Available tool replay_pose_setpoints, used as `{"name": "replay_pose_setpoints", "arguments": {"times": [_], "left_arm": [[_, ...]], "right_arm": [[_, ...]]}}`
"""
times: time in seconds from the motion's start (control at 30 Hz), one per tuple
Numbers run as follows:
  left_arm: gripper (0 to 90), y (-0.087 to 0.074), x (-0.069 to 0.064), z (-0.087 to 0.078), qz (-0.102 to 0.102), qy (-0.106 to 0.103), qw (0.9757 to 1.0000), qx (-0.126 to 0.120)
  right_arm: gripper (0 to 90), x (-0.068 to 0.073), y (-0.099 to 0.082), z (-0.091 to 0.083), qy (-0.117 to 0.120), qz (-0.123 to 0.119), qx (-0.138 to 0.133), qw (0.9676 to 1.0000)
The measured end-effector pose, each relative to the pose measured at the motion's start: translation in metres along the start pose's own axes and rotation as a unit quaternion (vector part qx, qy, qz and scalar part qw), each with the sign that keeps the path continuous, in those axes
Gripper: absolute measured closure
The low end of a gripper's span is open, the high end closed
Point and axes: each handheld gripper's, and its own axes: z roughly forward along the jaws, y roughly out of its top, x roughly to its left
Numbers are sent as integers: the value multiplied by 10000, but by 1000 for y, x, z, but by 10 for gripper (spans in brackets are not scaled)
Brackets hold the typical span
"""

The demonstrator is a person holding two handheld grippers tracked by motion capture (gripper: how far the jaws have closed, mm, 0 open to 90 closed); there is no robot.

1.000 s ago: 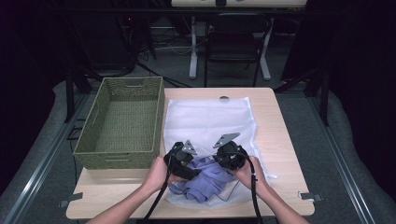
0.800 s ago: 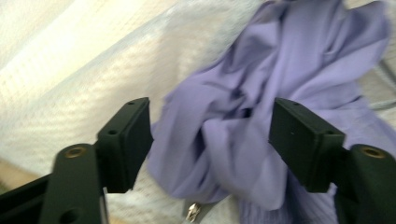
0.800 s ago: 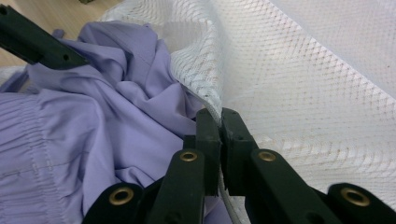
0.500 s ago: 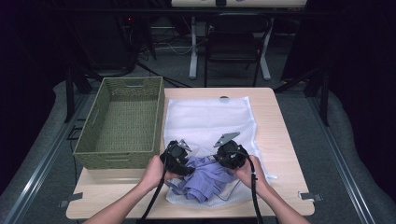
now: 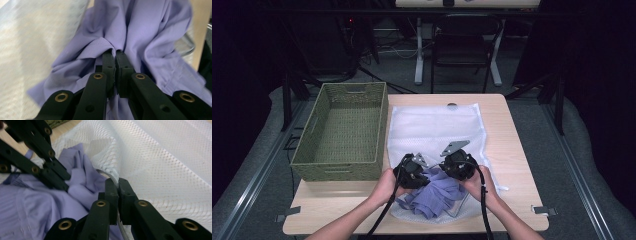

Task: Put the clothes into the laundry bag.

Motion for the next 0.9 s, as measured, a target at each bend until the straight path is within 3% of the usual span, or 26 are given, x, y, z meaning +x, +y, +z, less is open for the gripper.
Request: {"name": "replay_pose_setpoints", "arguments": {"times": [0.13, 0.23, 0.3, 0.5, 0.6, 0.7, 0.8, 0.9], "left_arm": [[872, 8, -6, 7, 102, -71, 9998, -178], [867, 5, -4, 20, 101, 77, 9999, 5], [846, 0, 2, 24, -22, 60, 10000, 74], [657, -3, 9, 8, -157, 88, 9998, -52], [495, -7, 9, -3, -192, 275, 9994, -59], [385, -11, 15, -9, -453, 480, 9978, -117], [346, -15, 22, -5, -567, 528, 9970, -30], [410, -17, 26, 6, -627, 444, 9970, 95]], "right_arm": [[875, 2, 3, -6, 3, 13, -155, 9999], [874, 2, 3, -6, 79, 27, -114, 9999], [874, 3, 1, -1, 100, 31, -18, 9999], [874, 0, -4, 5, 115, 50, 119, 9999], [874, -2, -6, 5, 97, 39, 126, 9999], [874, -2, -6, 4, 86, 54, 150, 9998], [874, -1, -6, 4, 84, 44, 146, 9998], [873, -1, -6, 5, 87, 44, 159, 9998]]}}
